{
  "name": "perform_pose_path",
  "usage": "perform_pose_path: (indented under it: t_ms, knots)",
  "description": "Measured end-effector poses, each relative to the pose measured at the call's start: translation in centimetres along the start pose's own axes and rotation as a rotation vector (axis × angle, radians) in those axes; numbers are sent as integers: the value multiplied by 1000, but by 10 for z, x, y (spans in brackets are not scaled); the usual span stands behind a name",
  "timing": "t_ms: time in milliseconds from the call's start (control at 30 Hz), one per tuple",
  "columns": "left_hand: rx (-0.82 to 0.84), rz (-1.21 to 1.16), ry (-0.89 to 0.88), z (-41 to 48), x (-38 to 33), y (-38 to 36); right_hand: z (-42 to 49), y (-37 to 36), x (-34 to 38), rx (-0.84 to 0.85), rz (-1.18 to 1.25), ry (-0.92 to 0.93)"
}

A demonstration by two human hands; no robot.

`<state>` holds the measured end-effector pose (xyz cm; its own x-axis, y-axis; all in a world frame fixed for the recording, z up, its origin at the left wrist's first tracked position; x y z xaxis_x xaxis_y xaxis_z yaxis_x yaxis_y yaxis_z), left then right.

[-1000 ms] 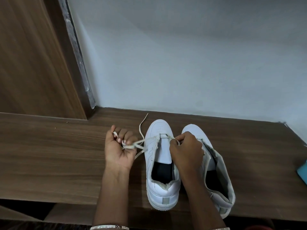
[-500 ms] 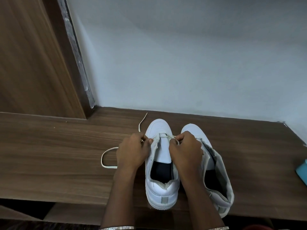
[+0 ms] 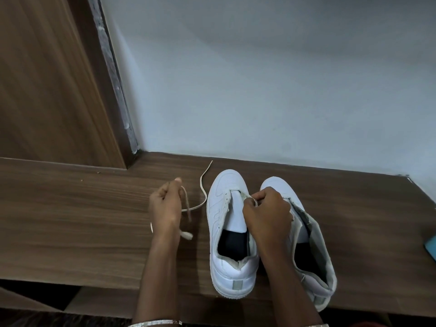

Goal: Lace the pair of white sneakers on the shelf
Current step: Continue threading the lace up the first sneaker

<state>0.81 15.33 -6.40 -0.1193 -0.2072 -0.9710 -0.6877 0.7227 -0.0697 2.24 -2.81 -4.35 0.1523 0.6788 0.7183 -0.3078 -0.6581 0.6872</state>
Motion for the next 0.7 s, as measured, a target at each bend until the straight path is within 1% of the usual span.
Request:
perform_pose_path:
  t_ms: [67,100,167,233,300,400,500,533,600,700]
  knots:
    - [-7,342,-170,3,9,3,0,-1,0,-3,2,1]
    - [14,519,-211,3,13,1,0,-2,1,-6,-3,2]
    - [60,810,-231,1,21,-3,-1,-3,0,-10,-13,7]
    - [96,1000,-238,-1,28,-7,-1,-4,0,-12,-4,7]
    - [71,1083,-249,-3,29,-9,0,-4,-1,-19,16,8]
    - [42,1099,-267,-5,29,-12,0,-4,-1,-9,25,3]
    - [59,1134,-298,-6,31,-13,-1,-3,-1,-5,16,15]
    - [81,1093,-310,-4,31,-12,-1,-3,-1,7,13,27]
    - [145,894,-327,-2,26,-11,1,-3,-1,47,40,75]
    - [230,463,-261,-14,-2,-13,4,1,7,60,162,261]
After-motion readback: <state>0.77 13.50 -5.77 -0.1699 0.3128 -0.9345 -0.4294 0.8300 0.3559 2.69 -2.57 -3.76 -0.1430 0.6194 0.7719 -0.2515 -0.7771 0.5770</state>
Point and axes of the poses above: each hand's wrist, its own z-axis towards the middle knuckle, its own y-axis out of the back of the hand, x = y × z, the point moved 1 cm from there along z, towards the middle knuckle, and after that the axes turned 1 degree about y, right-handed, at the moved point
